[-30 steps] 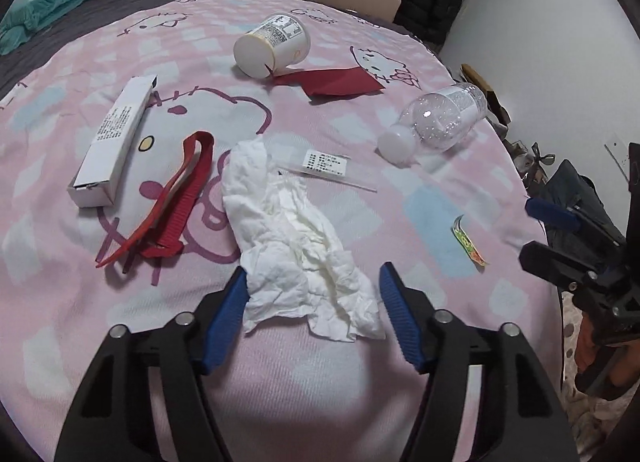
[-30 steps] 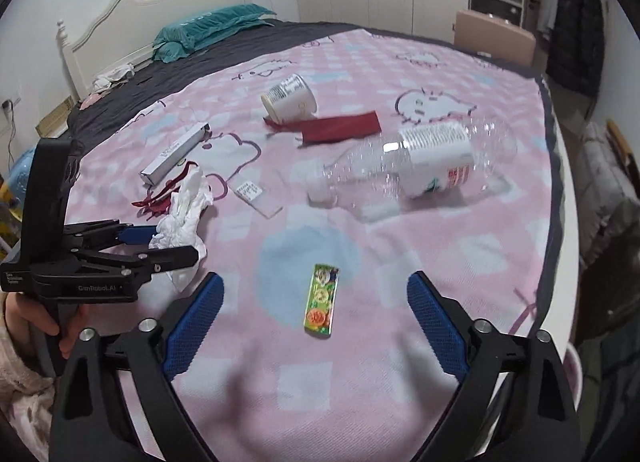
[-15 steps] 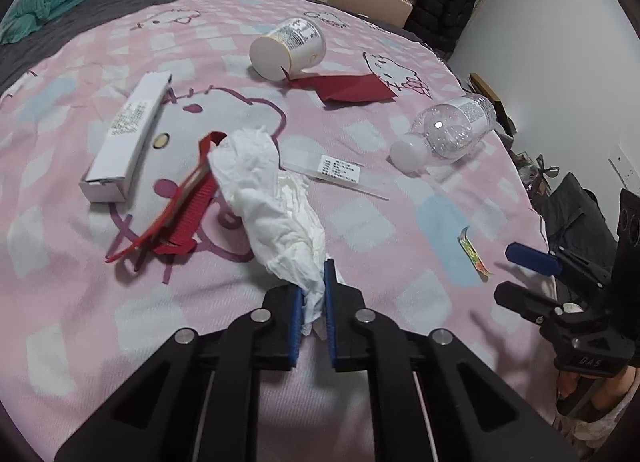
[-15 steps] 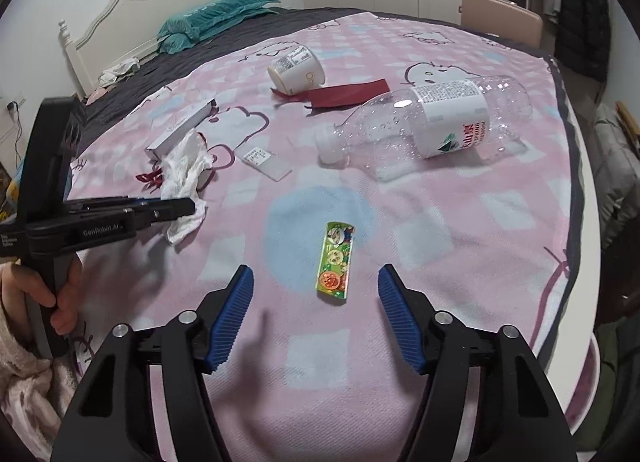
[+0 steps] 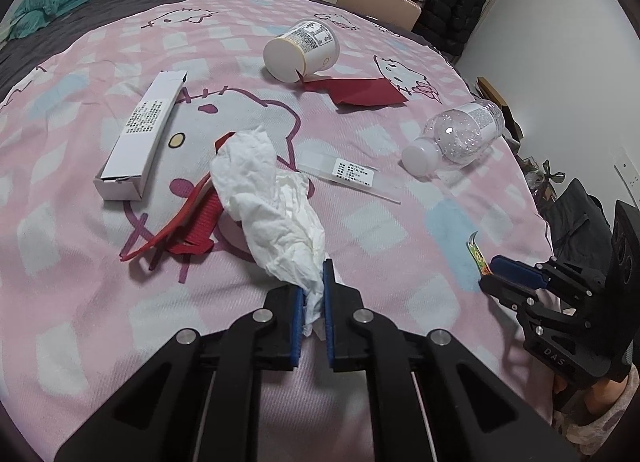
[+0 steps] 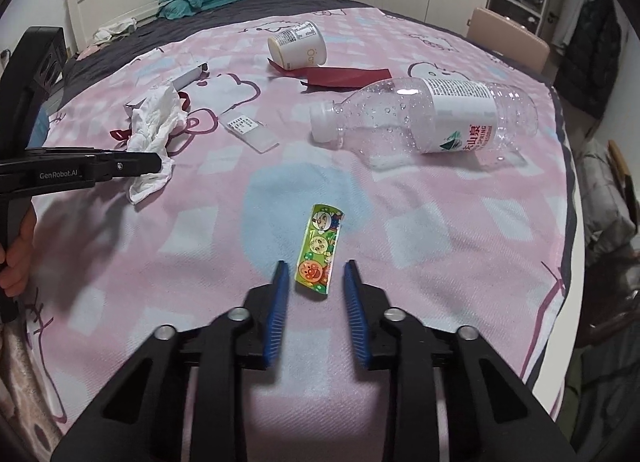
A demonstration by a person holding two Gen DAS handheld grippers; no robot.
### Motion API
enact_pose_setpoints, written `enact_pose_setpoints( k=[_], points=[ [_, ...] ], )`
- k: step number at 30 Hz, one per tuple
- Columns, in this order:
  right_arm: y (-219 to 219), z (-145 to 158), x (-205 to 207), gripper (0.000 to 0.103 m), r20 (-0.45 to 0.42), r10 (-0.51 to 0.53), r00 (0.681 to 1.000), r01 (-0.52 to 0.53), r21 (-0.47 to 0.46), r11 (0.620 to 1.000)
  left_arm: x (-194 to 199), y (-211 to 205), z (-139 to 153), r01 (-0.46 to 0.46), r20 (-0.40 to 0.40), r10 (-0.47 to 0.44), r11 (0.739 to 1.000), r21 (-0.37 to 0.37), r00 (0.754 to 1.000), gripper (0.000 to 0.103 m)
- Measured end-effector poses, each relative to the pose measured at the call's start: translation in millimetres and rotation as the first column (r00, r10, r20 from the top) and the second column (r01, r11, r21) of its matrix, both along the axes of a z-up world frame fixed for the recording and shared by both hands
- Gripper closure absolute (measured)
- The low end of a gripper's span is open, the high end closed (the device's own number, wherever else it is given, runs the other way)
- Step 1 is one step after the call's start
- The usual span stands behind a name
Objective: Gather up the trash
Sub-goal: 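Grasp the crumpled tissue with the left tool while the right tool grasps the candy wrapper, then carry the tissue and candy wrapper over to the white bin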
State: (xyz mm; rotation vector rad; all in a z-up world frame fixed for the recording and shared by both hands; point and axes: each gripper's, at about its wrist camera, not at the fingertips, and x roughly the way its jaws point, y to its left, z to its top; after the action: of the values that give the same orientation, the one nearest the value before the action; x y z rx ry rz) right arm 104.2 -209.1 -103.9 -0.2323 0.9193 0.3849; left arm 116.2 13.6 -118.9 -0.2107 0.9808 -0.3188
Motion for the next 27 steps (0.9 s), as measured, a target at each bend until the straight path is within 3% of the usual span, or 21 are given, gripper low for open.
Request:
enact_pose_setpoints(
  k=[3, 5, 8, 12, 18, 27],
  points=[
    [0.0, -1.3, 0.9, 0.091, 0.008, -0.001, 1.0, 0.001, 0.001, 1.0, -1.0, 0.1, 0.3, 0.0, 0.003, 0.0, 1.0, 0.0, 1.0, 0.095],
    [-1.8, 0.6, 0.6, 0.101, 0.016, -0.006, 1.0, 0.006, 0.015, 1.0, -0.8, 0.6, 0.6, -0.005, 0.001, 0.005, 1.0, -0.002, 1.0, 0.095],
    [-10.7, 7.8, 1.1, 0.102, 0.033, -0.047, 0.998, 0.044, 0.066, 0.997, -0.7, 1.5, 1.3, -0.011, 0.0, 0.011, 1.0, -0.009, 1.0, 0.095],
    [-25.8, 14.9, 3.4, 0.103, 0.037, -0.099, 0.994, 0.093, 0.131, 0.987, -0.7, 2.7, 0.5, -0.014, -0.003, 0.014, 1.0, -0.012, 1.0, 0.095],
    [-54.2, 30.7, 3.0, 0.103, 0.013, -0.161, 0.987, 0.149, 0.309, 0.939, -6.5, 1.4, 13.5, -0.004, 0.039, 0.004, 1.0, -0.014, 0.999, 0.095],
    [-61.2, 53.4, -6.2, 0.103, 0.066, -0.155, 0.986, 0.123, 0.347, 0.93, -14.9, -10.9, 32.9, 0.017, 0.068, -0.019, 0.999, 0.029, 0.998, 0.095]
  ],
)
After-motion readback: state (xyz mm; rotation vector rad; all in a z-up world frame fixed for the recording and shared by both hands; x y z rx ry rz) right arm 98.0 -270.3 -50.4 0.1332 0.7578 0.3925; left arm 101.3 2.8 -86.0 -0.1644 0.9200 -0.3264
